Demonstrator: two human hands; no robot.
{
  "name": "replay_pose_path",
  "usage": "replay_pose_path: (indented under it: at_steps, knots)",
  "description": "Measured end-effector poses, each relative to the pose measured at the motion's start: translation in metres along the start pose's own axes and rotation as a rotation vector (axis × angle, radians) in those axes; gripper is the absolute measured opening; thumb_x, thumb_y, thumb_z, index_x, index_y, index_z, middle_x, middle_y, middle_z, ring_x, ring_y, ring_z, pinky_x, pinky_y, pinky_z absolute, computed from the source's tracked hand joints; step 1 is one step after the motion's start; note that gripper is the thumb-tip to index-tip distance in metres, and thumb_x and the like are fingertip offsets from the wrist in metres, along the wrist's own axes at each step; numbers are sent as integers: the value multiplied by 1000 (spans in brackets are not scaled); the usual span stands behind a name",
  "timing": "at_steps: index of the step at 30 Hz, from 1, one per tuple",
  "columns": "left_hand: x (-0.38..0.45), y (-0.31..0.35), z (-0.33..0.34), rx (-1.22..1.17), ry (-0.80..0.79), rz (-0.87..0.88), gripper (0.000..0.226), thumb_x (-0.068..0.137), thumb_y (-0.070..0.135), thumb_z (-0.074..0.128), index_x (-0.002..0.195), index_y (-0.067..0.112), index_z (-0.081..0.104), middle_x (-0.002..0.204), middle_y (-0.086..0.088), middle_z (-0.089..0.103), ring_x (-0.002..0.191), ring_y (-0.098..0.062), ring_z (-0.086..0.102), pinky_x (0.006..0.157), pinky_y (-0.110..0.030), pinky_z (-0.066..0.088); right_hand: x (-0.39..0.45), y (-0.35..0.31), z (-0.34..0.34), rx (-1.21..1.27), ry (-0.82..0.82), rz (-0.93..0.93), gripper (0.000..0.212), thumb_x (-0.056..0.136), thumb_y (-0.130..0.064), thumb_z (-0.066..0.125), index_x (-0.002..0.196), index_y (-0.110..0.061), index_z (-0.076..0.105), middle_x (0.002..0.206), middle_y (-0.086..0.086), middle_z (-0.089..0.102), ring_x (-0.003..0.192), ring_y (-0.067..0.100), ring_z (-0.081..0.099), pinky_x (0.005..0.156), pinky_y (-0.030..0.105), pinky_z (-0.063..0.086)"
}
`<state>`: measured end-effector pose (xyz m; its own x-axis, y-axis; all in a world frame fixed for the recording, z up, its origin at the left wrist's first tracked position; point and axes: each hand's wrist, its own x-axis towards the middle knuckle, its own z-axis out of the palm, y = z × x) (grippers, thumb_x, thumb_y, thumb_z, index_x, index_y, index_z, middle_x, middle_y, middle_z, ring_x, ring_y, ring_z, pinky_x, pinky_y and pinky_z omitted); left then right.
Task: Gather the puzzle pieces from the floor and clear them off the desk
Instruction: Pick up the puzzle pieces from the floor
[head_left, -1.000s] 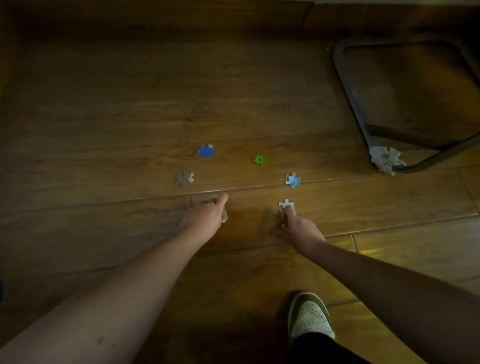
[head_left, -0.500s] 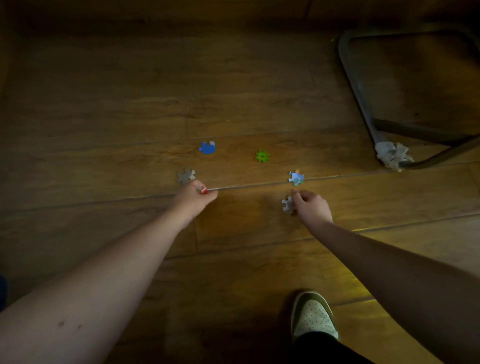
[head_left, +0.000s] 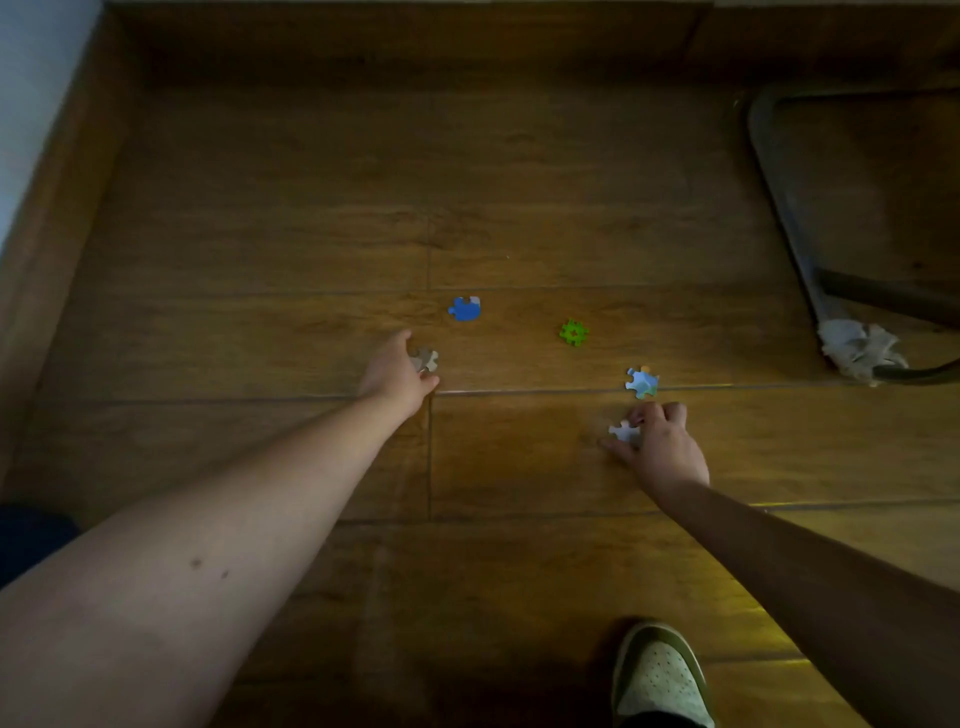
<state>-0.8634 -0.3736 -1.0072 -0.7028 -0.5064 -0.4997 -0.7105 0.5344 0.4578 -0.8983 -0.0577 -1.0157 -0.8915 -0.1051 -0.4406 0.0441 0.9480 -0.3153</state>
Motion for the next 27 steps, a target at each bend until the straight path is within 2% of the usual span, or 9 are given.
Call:
replay_pose_path:
  at_steps: [2, 4, 7, 10, 14, 18, 23, 25, 27]
  knots:
    - [3, 0, -1, 3, -8, -26, 72, 85, 23, 72, 145, 21, 34, 139, -8, 52, 122, -28, 53, 93, -34, 44, 3, -3, -2, 14, -1, 30, 52, 77, -42, 76, 114, -14, 53, 123, 9, 43, 93, 31, 61, 76, 43, 52]
    - [6, -4, -1, 23, -15, -58, 61, 86, 24, 71, 138, 23, 41, 130, -7, 58, 112, -27, 58, 86, -34, 47, 4, -5, -5, 34, -5, 33, 46, 76, -41, 77, 107, -17, 52, 113, 5, 52, 89, 26, 61, 75, 42, 53]
    - [11, -8, -3, 129, -16, -39, 34, 85, 28, 71, 115, 23, 53, 114, -6, 61, 92, -22, 57, 74, -33, 47, 6, -5, -8, 78, 3, 20, 38, 79, -43, 74, 98, -21, 49, 91, 0, 65, 81, 20, 62, 70, 39, 53]
    - [15, -8, -5, 161, -8, -29, 32, 83, 30, 74, 108, 22, 56, 112, -5, 54, 87, -18, 51, 73, -31, 41, 16, -5, -16, 218, 57, 31, 42, 79, -39, 75, 109, -19, 53, 97, 3, 68, 91, 28, 64, 73, 39, 51]
    - [13, -7, -5, 169, 37, 11, 29, 82, 26, 74, 105, 20, 57, 105, -3, 63, 85, -16, 54, 69, -30, 41, 39, -8, -32, 261, 84, 46, 51, 81, -33, 73, 125, -18, 52, 108, 10, 68, 104, 32, 62, 80, 38, 48]
    - [12, 7, -7, 110, 73, 49, 29, 84, 25, 73, 108, 23, 57, 111, 0, 65, 90, -17, 58, 71, -30, 43, 59, -8, -37, 173, 14, 104, 57, 82, -31, 74, 129, -18, 46, 114, 11, 67, 107, 33, 61, 82, 39, 50]
    - [24, 43, -9, 46, 66, 133, 53, 81, 24, 76, 129, 24, 54, 121, -3, 65, 107, -21, 61, 82, -28, 45, 69, -7, -36, 86, -19, 143, 44, 81, -30, 75, 116, -13, 54, 121, 15, 57, 105, 35, 59, 84, 39, 46]
    - [32, 56, -9, 84, 54, 169, 56, 81, 25, 75, 132, 23, 52, 124, -4, 64, 112, -23, 60, 88, -29, 46, 70, -7, -36, 62, 7, 126, 44, 79, -29, 77, 114, -11, 56, 124, 17, 48, 103, 39, 59, 83, 41, 45]
    - [40, 65, -8, 162, 48, 188, 59, 83, 27, 73, 136, 23, 49, 128, -6, 61, 117, -25, 57, 93, -31, 46, 69, -6, -37, 73, 20, 100, 44, 79, -28, 77, 112, -10, 55, 120, 16, 50, 100, 38, 59, 78, 39, 44]
